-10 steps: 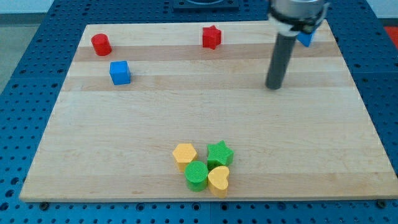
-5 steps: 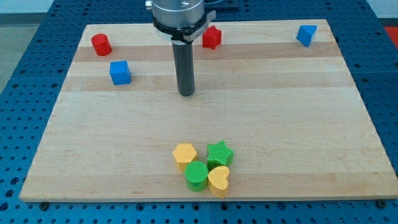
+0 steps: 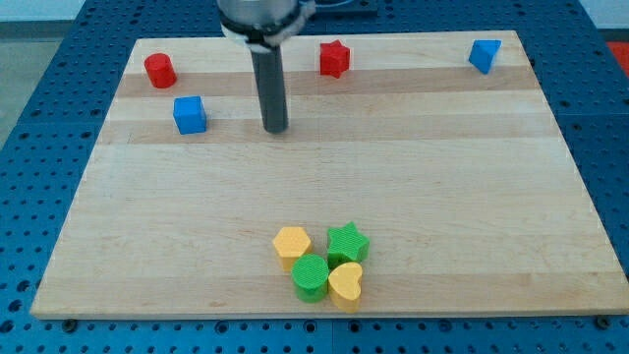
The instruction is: Slide the blue cube towards the bottom left
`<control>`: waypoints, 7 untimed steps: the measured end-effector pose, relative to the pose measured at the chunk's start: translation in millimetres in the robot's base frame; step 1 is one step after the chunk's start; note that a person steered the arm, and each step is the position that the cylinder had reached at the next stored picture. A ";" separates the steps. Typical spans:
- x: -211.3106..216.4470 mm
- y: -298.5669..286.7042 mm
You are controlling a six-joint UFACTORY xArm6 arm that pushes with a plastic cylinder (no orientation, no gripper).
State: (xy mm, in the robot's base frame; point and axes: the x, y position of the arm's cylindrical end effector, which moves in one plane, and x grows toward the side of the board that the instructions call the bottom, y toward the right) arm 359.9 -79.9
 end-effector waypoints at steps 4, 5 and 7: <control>-31.1 -71.0; -31.1 -86.7; 11.0 -111.9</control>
State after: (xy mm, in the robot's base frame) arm 370.9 -191.8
